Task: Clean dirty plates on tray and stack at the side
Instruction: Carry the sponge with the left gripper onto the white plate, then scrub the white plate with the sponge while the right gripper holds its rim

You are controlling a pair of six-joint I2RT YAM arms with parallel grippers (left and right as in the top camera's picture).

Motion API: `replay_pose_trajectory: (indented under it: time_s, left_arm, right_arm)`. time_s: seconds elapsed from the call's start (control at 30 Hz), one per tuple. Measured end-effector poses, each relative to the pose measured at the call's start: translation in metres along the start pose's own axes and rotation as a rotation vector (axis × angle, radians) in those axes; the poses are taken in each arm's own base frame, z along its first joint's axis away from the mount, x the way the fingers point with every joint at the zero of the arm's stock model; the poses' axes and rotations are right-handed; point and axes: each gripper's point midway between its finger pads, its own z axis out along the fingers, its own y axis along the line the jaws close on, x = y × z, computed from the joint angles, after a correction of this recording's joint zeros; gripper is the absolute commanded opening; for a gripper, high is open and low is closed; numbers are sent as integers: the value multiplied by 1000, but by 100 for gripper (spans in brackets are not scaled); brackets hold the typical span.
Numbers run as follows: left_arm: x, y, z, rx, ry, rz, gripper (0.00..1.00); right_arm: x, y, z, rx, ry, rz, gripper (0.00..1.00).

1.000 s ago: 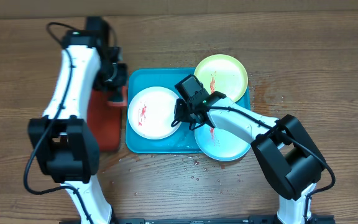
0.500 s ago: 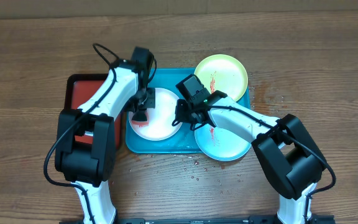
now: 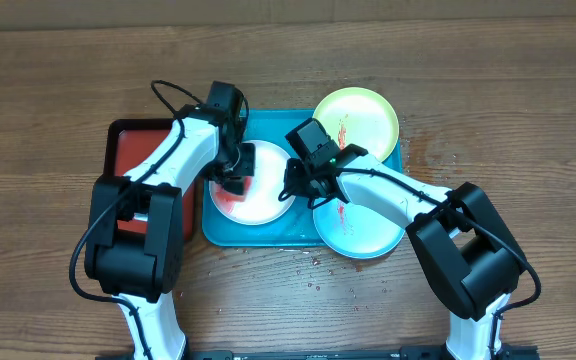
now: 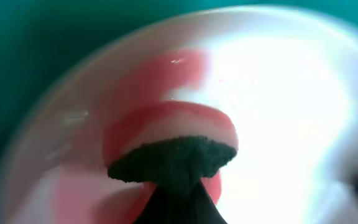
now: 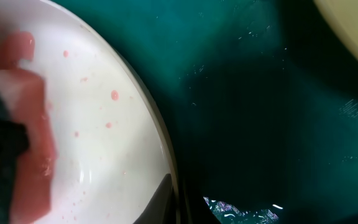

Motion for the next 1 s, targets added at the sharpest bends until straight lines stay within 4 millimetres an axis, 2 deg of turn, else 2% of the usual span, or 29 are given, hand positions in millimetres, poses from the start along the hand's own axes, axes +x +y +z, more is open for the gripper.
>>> replay_pose_trajectory:
  time_s: [0.13,0.2,0.3,0.4,0.53,0.7,0.8,1.0]
  left_arm:
    - [-7,-25,1,114,-34,62,4]
    - [-12,-26,1,117,-53,65,4]
    - [-19,-17,3,53,-86,18,4]
    - [-22,1,2,-68,-110,-81,4]
    - [-11,25,-2,-209,-93,-188,4]
    - [14,36,-5,-279,4,-218,4]
    - [33,33,-6,-259,96,-158,4]
    - [45,14,-5,-78,180,45,4]
  right_arm:
    - [0,0,0,0,0,0,4]
    - [0,0,0,0,0,0,4]
    - [0,0,0,0,-1,0,4]
    - [0,0,0,-1,-2,0,4]
    - [-1,1,0,-3,-2,-1,4]
    - [3,4,0,-15,12,-9,4]
    - [4,4,1,-15,13,-13,4]
    - [3,4,0,-16,12,-18,4]
